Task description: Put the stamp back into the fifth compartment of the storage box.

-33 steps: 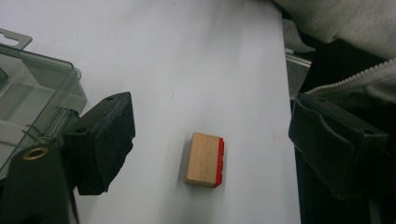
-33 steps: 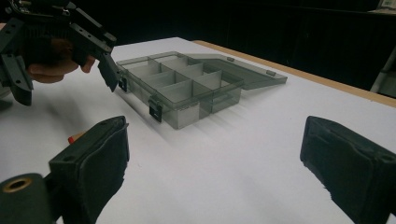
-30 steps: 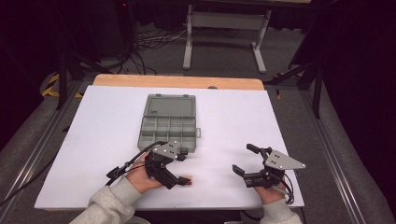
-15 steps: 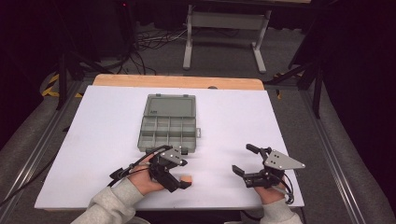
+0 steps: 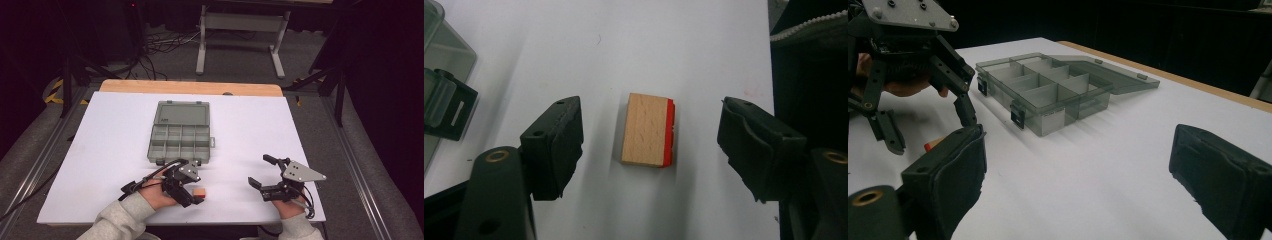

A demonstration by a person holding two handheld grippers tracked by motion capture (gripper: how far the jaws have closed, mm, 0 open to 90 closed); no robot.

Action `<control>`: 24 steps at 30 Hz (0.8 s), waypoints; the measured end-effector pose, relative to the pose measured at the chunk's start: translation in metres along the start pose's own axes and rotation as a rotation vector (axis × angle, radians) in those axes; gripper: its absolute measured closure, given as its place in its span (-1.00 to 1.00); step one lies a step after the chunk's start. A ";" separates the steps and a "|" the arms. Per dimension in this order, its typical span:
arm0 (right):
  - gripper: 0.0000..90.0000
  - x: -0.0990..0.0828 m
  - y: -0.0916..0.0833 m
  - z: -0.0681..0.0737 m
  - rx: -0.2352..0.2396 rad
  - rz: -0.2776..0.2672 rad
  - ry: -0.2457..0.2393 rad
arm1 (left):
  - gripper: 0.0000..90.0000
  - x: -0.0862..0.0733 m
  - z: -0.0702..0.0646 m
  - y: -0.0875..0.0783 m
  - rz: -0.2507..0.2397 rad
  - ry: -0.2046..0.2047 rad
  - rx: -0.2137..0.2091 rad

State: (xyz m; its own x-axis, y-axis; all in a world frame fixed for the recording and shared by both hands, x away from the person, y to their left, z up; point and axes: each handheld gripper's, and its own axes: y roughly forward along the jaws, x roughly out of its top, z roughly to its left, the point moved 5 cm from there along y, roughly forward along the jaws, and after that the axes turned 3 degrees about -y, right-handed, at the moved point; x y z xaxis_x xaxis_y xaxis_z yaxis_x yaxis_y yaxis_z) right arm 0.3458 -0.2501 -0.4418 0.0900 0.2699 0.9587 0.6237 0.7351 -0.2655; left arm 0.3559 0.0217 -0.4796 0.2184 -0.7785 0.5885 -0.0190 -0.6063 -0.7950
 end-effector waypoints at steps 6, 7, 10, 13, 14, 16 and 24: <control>-0.80 0.000 0.000 0.000 0.002 0.000 0.001 | -0.28 0.000 0.000 0.002 0.012 0.000 0.003; -0.80 0.000 0.000 0.000 0.002 0.000 0.002 | -0.26 0.000 0.000 0.002 0.016 0.000 0.004; -0.80 0.000 0.000 0.000 0.003 0.001 0.002 | -0.20 -0.001 0.000 0.003 0.019 -0.001 0.007; -0.80 0.000 0.001 0.000 0.004 0.000 -0.001 | -0.05 -0.001 0.000 0.003 0.029 0.006 0.011; -0.80 0.000 0.000 0.000 0.004 0.001 0.002 | -0.02 -0.001 0.000 0.003 0.032 0.007 0.011; -0.80 0.000 0.001 0.000 0.004 0.001 0.003 | 0.04 -0.001 -0.001 0.005 0.035 0.013 0.010; -0.80 0.000 0.001 0.000 0.007 0.001 0.003 | 0.28 -0.001 -0.002 0.008 0.057 0.040 0.035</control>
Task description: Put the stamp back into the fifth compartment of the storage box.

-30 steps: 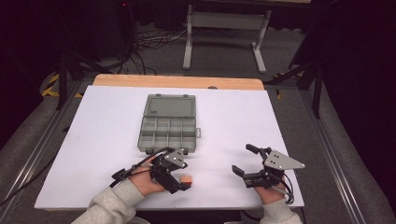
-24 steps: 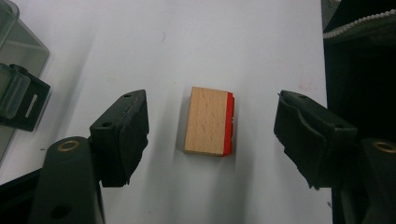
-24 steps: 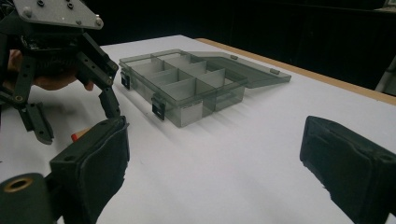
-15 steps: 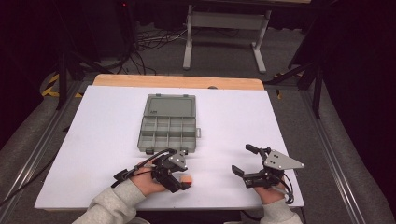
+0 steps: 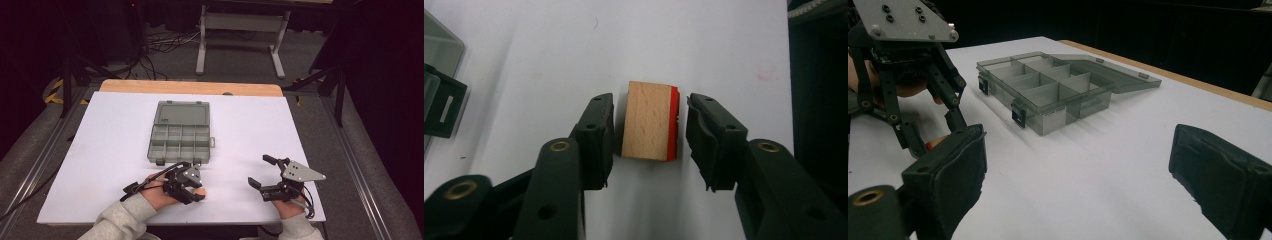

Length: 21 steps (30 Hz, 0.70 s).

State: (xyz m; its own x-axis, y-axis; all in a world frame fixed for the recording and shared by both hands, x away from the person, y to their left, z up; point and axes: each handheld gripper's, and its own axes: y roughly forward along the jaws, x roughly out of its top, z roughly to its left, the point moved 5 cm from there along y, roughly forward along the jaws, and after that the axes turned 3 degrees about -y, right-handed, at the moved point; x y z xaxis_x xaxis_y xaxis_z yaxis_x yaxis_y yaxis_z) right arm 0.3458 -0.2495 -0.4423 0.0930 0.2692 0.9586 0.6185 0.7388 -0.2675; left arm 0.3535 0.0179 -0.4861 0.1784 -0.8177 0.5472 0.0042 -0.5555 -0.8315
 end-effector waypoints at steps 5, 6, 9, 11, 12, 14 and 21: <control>-0.80 0.000 0.000 0.000 0.000 0.001 -0.004 | 0.45 0.000 0.000 0.000 0.007 0.019 0.026; -0.80 0.000 0.000 0.000 0.001 0.001 -0.004 | 0.45 0.000 0.000 0.000 0.007 0.019 0.026; -0.79 0.000 0.000 0.000 0.000 0.001 -0.004 | 0.46 0.000 -0.001 0.000 0.011 0.023 0.031; -0.79 0.000 0.000 0.000 0.000 0.003 -0.003 | 0.46 0.000 -0.001 0.000 0.009 0.025 0.032; -0.79 0.000 0.000 0.000 0.001 0.003 -0.003 | 0.46 0.000 -0.001 0.000 0.008 0.027 0.030; -0.79 0.000 0.000 0.000 0.002 0.002 -0.003 | 0.46 0.001 -0.001 -0.001 0.005 0.027 0.032; -0.79 0.000 0.000 0.000 0.001 0.003 -0.004 | 0.46 0.003 -0.003 -0.006 -0.015 0.030 0.026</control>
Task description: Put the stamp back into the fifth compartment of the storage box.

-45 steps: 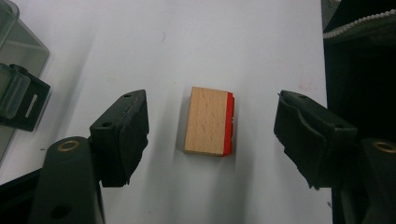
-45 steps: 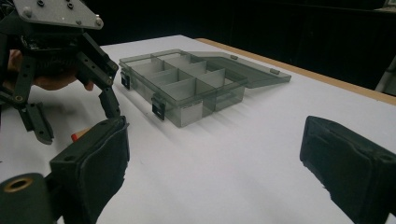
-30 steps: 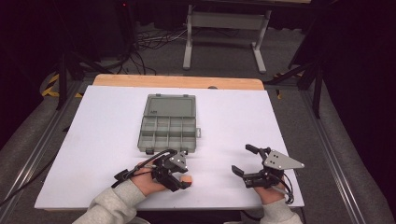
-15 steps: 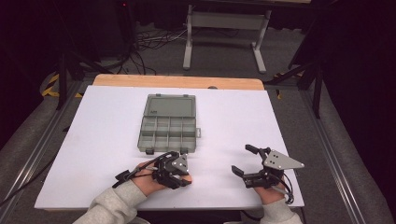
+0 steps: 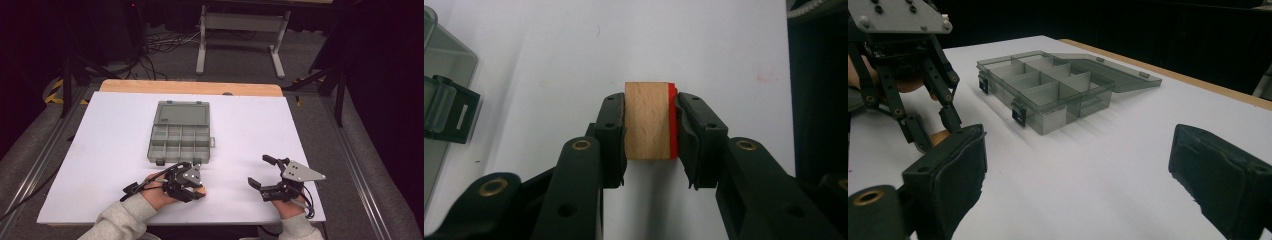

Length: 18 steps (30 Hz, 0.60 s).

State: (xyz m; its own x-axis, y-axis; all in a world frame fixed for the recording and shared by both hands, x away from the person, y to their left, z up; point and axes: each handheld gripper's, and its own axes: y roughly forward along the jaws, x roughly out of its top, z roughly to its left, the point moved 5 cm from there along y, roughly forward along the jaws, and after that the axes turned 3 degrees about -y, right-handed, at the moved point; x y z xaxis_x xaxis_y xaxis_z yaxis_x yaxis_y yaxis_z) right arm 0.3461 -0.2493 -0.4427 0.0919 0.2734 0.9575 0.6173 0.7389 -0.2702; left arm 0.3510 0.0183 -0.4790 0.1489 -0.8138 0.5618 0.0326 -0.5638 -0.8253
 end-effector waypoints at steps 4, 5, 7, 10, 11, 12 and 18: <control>-0.79 0.000 0.000 0.000 -0.001 0.000 0.000 | 0.46 0.002 -0.001 -0.004 -0.008 0.009 0.005; -0.79 0.000 0.000 0.000 0.000 0.000 0.001 | 0.46 0.002 -0.001 -0.005 -0.010 0.008 0.005; -0.79 0.000 0.000 0.000 0.000 0.000 0.000 | 0.46 0.003 -0.001 -0.008 -0.013 0.012 0.003; -0.79 0.000 0.000 0.000 0.000 0.000 0.003 | 0.46 0.004 -0.001 -0.013 -0.024 0.006 0.005; -0.79 0.000 0.000 0.000 0.000 0.000 0.003 | 0.46 0.004 -0.001 -0.014 -0.029 0.005 0.004; -0.79 0.000 0.000 0.000 0.000 0.000 0.003 | 0.46 0.005 -0.001 -0.016 -0.035 0.002 0.003; -0.79 0.000 0.000 0.000 0.001 -0.002 0.005 | 0.46 0.008 -0.004 -0.023 -0.056 0.002 0.007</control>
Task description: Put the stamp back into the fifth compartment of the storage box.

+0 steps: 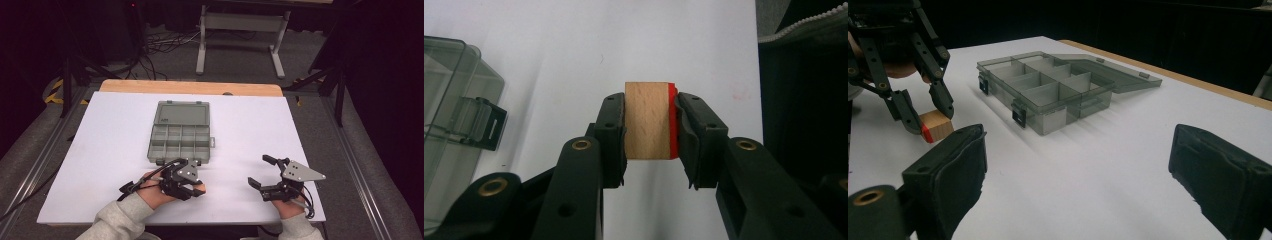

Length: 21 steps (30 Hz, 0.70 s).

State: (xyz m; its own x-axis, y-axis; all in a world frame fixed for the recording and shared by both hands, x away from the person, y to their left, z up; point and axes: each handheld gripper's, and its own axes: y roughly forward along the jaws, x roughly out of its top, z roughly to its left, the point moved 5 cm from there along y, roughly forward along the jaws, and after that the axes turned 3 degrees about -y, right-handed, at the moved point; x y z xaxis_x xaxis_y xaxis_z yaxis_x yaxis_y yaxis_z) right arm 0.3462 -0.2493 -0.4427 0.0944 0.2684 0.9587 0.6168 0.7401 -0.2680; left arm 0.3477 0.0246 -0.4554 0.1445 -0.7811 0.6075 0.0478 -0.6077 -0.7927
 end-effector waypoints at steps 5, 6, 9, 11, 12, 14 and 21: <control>-0.79 0.000 0.000 0.000 0.001 -0.003 -0.002 | 0.46 0.002 -0.002 -0.007 -0.034 -0.008 -0.017; -0.79 0.000 0.000 0.000 0.001 -0.003 -0.001 | 0.46 0.003 -0.002 -0.008 -0.041 -0.005 -0.017; -0.79 0.000 0.000 0.000 0.001 -0.003 -0.001 | 0.46 0.005 -0.002 -0.014 -0.054 -0.007 -0.015; -0.79 0.000 0.000 0.000 0.002 -0.002 -0.001 | 0.46 0.006 -0.002 -0.017 -0.062 -0.004 -0.011; -0.80 0.000 0.000 0.000 0.003 -0.002 -0.001 | 0.46 0.006 -0.003 -0.018 -0.068 -0.004 -0.009; -0.80 0.000 0.000 0.000 0.002 -0.003 -0.001 | 0.46 0.007 -0.003 -0.023 -0.081 -0.001 -0.002; -0.79 0.000 0.000 0.000 0.004 -0.003 -0.002 | 0.46 0.007 0.000 -0.031 -0.109 -0.022 0.007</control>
State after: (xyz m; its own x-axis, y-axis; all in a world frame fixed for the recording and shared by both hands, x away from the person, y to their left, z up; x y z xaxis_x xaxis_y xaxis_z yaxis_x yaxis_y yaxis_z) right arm 0.3463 -0.2488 -0.4427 0.0916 0.2676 0.9592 0.6137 0.7434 -0.2660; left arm 0.3473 0.0384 -0.4263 0.1601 -0.7067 0.6891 0.0717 -0.6880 -0.7222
